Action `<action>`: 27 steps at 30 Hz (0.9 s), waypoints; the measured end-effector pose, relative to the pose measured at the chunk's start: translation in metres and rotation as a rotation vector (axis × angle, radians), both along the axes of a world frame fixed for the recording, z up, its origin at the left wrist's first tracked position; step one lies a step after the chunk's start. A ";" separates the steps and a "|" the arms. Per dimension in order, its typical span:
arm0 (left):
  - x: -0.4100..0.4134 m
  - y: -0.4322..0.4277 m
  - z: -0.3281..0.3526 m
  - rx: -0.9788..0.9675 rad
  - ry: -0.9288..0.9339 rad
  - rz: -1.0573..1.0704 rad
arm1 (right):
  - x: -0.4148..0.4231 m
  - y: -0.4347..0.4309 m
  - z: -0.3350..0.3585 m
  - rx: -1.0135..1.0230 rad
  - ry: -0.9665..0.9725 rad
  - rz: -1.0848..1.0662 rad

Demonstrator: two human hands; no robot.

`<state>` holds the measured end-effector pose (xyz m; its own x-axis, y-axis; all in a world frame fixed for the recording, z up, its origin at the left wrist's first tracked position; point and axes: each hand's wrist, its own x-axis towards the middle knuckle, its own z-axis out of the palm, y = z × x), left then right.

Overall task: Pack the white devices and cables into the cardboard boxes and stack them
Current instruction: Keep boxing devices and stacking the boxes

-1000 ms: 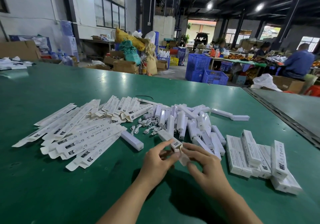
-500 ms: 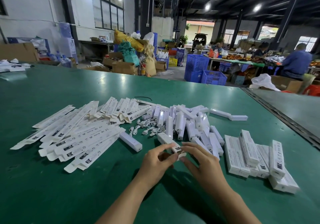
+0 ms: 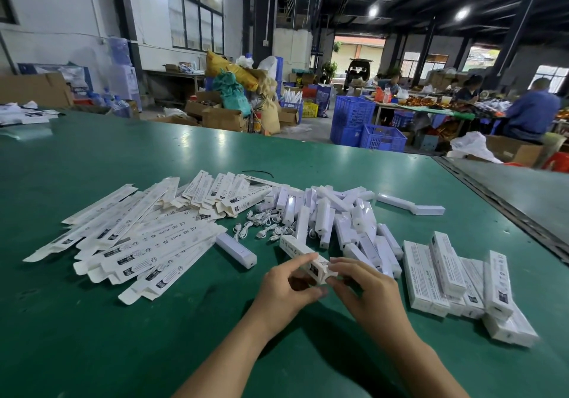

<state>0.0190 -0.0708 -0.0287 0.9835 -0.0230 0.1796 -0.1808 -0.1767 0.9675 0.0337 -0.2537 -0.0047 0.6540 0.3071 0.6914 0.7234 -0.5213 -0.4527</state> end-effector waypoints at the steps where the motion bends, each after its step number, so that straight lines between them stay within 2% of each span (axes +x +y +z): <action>1: 0.001 0.000 0.000 0.005 -0.004 0.011 | 0.000 0.001 0.000 -0.003 -0.007 0.001; 13: 0.005 0.000 -0.005 0.038 -0.011 0.047 | -0.002 0.000 0.003 0.012 0.002 0.020; 27: -0.002 -0.002 0.005 0.033 -0.056 0.074 | -0.010 0.010 0.002 0.278 0.423 -0.023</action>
